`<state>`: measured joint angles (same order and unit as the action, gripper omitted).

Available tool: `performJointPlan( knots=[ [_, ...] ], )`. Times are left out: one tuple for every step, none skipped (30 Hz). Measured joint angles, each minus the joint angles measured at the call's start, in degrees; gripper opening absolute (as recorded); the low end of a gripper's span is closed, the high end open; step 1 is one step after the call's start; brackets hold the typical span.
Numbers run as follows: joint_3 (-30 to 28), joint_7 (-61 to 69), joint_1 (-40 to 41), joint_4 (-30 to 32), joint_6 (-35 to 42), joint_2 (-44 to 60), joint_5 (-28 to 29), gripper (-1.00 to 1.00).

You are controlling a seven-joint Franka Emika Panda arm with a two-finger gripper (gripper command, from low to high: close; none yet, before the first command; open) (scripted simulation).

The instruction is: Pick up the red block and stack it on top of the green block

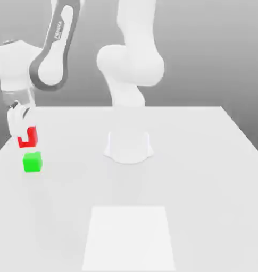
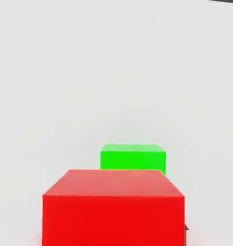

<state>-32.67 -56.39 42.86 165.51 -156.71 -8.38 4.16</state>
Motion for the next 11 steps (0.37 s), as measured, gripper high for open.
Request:
performJointPlan(
  knots=[
    [-0.34, 1.27, -0.8, -0.07, -0.81, 1.06, -1.82, -1.0],
    [-0.58, 2.52, -1.5, -0.12, -1.66, 2.12, -3.62, -1.0],
    [-0.74, 3.74, -2.09, -0.17, -2.53, 3.18, -5.36, -1.0],
    [-0.82, 4.9, -2.62, -0.21, -3.43, 4.24, -7.03, -1.0],
    [-0.82, 6.0, -3.13, -0.24, -4.36, 5.28, -8.59, -1.0],
    [-0.79, 7.0, -3.51, -0.25, -5.31, 6.31, -10.03, -1.0],
    [-0.73, 7.89, -3.82, -0.24, -6.3, 7.32, -11.3, -1.0],
    [-1.02, 8.63, -4.44, -0.22, -7.32, 8.31, -12.37, -1.0],
    [-0.8, 9.22, -4.51, -0.18, -8.37, 9.27, -13.22, -1.0],
    [-0.75, 9.6, -4.41, -0.11, -9.46, 10.19, -13.78, -1.0],
    [-0.71, 9.7, -4.34, -0.01, -10.6, 11.09, -13.95, -1.0]
  ],
)
